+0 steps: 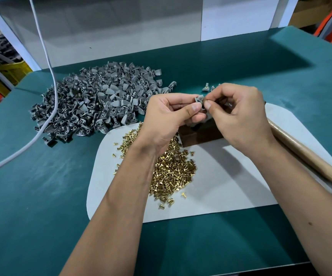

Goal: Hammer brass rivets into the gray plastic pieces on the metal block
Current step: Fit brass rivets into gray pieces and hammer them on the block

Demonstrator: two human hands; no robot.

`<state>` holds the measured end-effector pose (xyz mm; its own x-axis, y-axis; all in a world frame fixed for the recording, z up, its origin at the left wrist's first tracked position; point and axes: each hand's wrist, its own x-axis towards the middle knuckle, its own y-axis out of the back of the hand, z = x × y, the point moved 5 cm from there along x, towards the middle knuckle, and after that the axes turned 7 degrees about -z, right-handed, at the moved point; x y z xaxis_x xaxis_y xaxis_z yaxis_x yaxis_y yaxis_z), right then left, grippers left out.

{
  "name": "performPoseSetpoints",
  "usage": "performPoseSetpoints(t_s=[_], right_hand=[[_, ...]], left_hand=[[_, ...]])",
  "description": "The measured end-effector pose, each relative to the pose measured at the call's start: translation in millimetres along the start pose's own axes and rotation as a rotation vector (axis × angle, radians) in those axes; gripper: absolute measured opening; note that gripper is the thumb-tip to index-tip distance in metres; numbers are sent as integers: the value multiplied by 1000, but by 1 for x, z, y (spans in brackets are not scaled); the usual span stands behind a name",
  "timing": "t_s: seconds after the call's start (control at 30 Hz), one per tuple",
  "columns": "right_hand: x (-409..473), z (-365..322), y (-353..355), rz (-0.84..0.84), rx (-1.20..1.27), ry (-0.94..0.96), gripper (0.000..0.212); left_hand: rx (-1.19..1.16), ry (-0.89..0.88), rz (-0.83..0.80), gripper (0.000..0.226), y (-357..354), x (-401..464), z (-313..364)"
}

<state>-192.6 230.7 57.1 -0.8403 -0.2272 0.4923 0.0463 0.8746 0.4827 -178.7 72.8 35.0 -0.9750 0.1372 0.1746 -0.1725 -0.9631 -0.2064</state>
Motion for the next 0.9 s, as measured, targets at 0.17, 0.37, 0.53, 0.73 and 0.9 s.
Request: performPoseSetpoints(t_s=[0.17, 0.37, 0.53, 0.73, 0.9], right_hand=[[1, 3, -2, -7, 35, -36, 7], [1, 5, -2, -17, 27, -44, 7], [1, -8, 5, -4, -207, 129, 5], [4, -3, 6, -99, -313, 137, 5], [10, 37, 43, 40, -440, -279, 12]], left_hand=[[18, -3, 10, 20, 0, 1, -1], [54, 7, -2, 21, -1, 2, -1], [455, -101, 115, 17, 0, 4, 7], [767, -167, 155, 8, 0, 6, 4], [834, -94, 177, 14, 7, 4, 0]])
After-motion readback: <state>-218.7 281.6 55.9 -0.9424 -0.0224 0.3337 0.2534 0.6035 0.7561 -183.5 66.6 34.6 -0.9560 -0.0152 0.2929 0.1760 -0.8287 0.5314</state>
